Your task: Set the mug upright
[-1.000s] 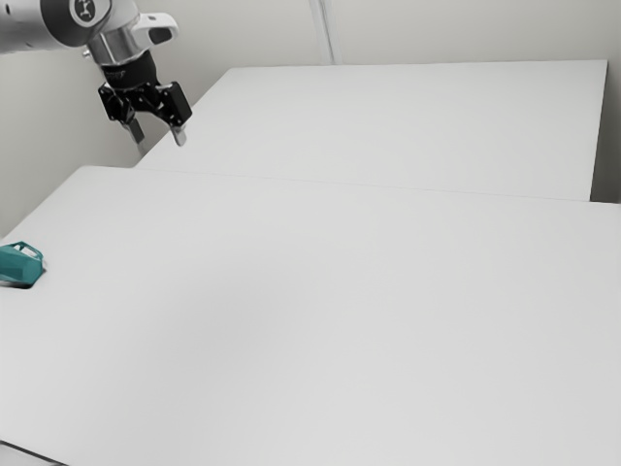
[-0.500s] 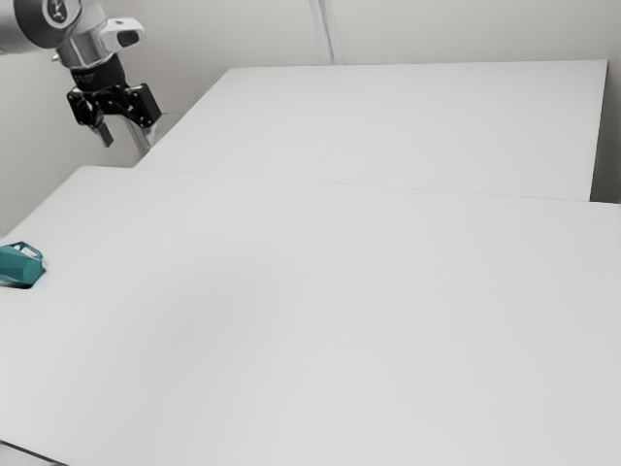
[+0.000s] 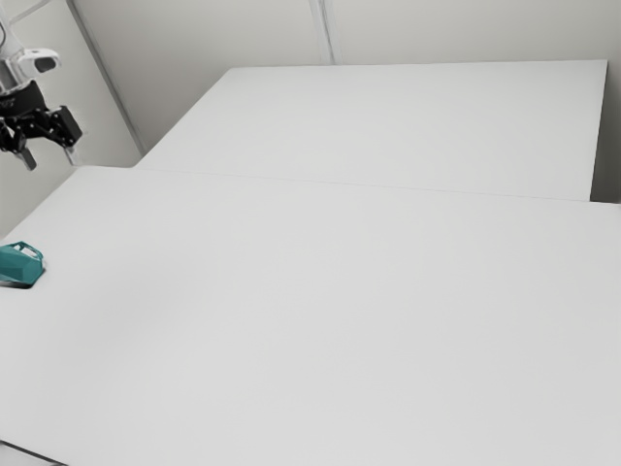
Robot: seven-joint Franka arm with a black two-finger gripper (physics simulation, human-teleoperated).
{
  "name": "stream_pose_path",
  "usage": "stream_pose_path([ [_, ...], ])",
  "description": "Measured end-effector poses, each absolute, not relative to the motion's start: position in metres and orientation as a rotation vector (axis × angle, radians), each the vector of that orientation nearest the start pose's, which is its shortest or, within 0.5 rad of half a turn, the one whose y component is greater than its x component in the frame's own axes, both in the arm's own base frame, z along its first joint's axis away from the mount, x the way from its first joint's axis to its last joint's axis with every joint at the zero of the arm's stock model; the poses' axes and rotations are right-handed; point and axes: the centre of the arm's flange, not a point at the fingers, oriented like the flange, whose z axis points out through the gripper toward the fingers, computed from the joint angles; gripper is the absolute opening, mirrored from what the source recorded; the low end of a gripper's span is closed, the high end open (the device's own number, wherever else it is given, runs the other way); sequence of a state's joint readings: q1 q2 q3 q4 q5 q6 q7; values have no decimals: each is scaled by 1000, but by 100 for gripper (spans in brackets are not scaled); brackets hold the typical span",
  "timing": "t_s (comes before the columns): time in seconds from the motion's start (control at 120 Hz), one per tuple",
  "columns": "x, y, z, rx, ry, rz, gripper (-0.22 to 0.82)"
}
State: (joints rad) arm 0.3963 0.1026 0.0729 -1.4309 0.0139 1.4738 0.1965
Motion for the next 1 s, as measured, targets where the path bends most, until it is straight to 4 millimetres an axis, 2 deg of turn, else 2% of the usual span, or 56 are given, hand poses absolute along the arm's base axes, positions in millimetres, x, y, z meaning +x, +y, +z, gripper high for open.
stream_pose_path([
  [0.533, 464, 441, 579, -3152, -411, 57, 58],
  [0.742, 451, 511, 534, -3255, -344, -61, 58],
  [0.883, 446, 550, 500, -3299, -280, -178, 58],
  [1.0, 433, 575, 485, -3288, -245, -260, 58],
])
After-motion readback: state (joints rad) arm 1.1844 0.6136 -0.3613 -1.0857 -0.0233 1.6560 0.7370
